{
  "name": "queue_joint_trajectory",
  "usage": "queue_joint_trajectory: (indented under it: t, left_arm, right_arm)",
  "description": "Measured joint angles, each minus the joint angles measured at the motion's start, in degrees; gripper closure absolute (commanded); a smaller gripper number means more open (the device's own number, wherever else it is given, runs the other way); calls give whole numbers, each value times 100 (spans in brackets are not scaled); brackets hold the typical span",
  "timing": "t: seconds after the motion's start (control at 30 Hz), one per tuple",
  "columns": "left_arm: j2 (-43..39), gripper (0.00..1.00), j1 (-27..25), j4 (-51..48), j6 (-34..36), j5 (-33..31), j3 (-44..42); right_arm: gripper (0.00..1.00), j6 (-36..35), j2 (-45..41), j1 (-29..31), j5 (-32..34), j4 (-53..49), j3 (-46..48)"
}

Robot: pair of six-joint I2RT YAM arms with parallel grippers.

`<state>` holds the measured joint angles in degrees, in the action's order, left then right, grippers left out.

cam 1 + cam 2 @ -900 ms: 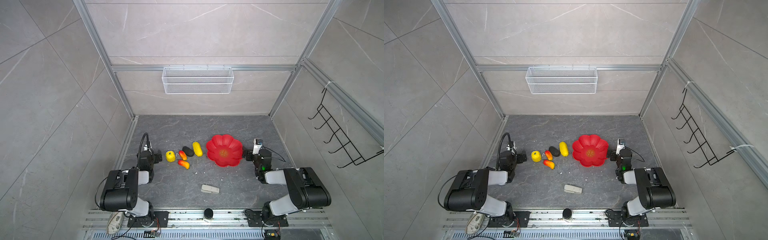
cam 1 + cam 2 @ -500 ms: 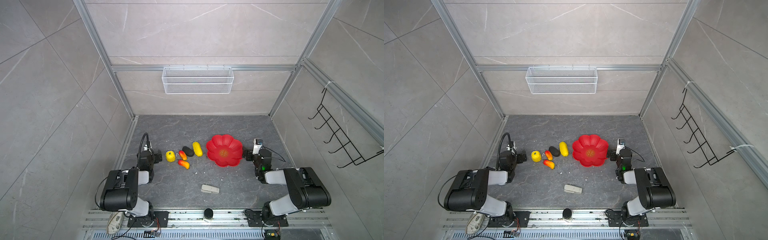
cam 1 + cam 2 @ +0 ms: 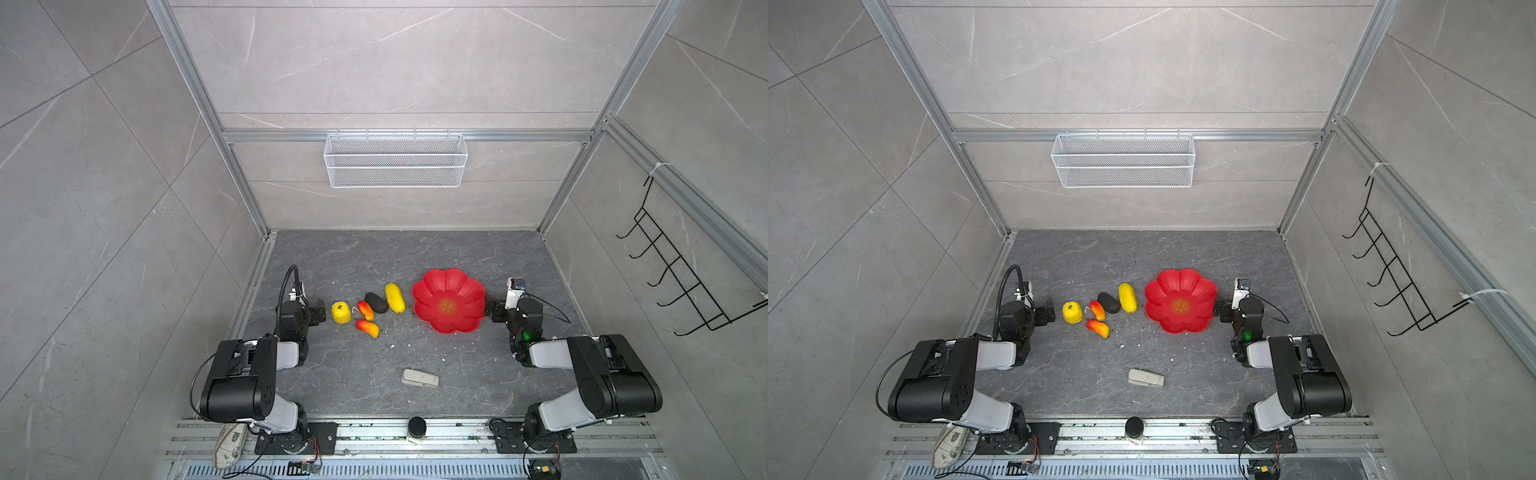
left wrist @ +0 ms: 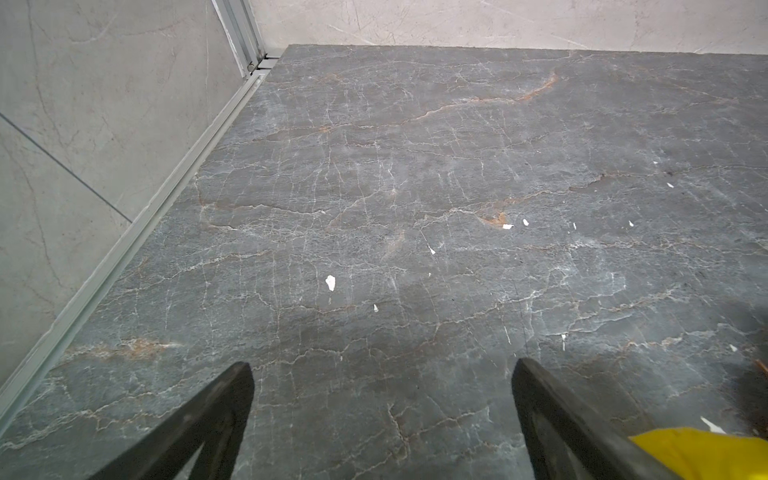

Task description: Place and organize the fake fruits in the fruit bowl

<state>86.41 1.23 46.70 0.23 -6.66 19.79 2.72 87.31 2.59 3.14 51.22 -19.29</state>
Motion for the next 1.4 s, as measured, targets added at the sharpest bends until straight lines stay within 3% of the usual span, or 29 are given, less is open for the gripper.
queue_joint_trajectory:
  t: [0.27,0.37,0.5,0.63,0.8,1.0,1.2,1.4]
  left_arm:
    - [-157,0,-22,-289,13,-50,22]
    - [-1064,0,-358,-1598,-9,-315,350]
    - [-2538,0,-654,-3136,-367,-417,1248]
    - [-3871,0,-695,-4671,-844,-310,1996]
    - [-4544,0,-715,-6990,-1054,50,3134]
    - [-4406,0,-726,-8854,-868,376,3943]
    - [-4151,0,-726,-9490,-577,640,3919]
    - [-3768,0,-726,-9490,-393,896,3674]
  right_arm:
    - [0,11,-140,2,120,-343,-98]
    - [0,70,-1032,59,463,-1714,-511]
    - [0,310,-2503,249,627,-3827,-2017]
    - [0,407,-2756,730,372,-5348,-3716]
    - [0,540,-1902,2094,328,-7158,-5313]
    - [0,828,-579,3563,525,-8290,-5871]
    - [0,846,1185,4251,763,-8703,-7322]
    - [2,839,2516,4352,828,-8835,-8284]
